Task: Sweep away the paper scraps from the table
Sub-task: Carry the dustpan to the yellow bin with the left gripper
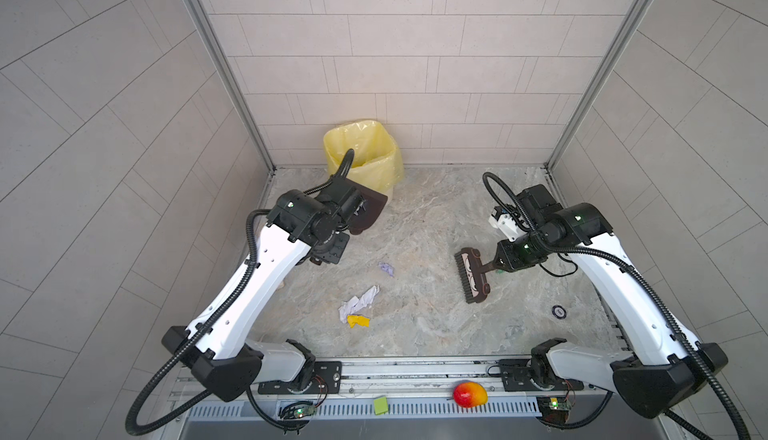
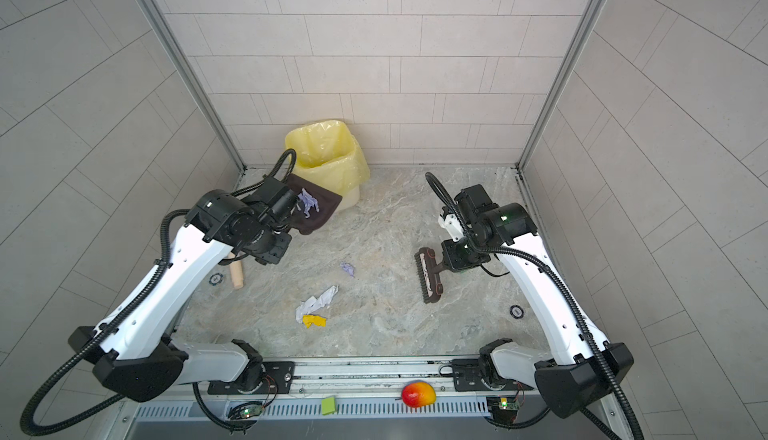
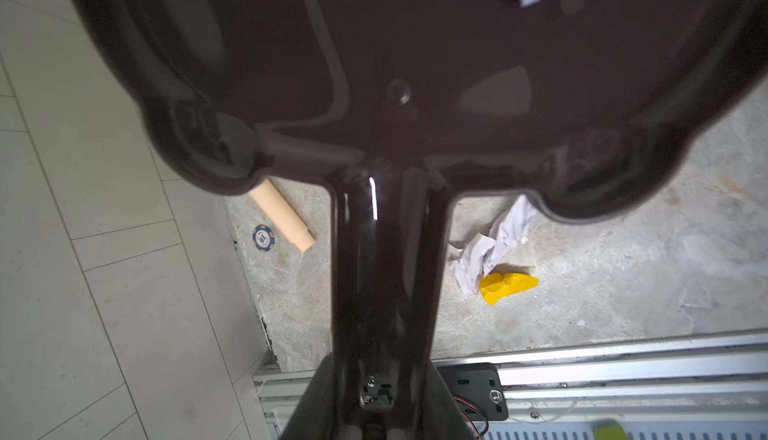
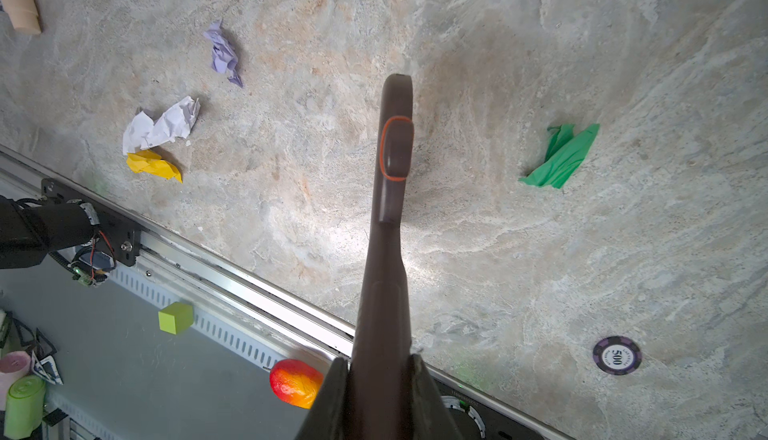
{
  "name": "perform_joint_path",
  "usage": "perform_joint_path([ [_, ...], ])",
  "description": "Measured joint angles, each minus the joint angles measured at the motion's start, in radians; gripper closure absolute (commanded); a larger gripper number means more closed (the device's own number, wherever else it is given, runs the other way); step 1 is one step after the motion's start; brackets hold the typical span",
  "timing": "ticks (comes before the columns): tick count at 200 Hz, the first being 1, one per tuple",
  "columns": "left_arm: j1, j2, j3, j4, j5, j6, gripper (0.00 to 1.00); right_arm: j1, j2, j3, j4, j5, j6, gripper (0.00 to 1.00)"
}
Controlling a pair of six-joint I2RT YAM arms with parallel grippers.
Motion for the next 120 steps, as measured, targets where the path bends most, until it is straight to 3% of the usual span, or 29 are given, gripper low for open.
perform_joint_path([
  [62, 0.150, 0.003, 0.144, 0.007, -0.043, 0.066, 1.00, -0.006, 0.031, 0.010, -0.002, -0.016, -0.018, 1.00],
  [120, 0.235, 0.138, 0.354, 0.035, -0.045, 0.092, 1.00, -0.007, 0.041, 0.027, -0.009, -0.031, -0.034, 1.00],
])
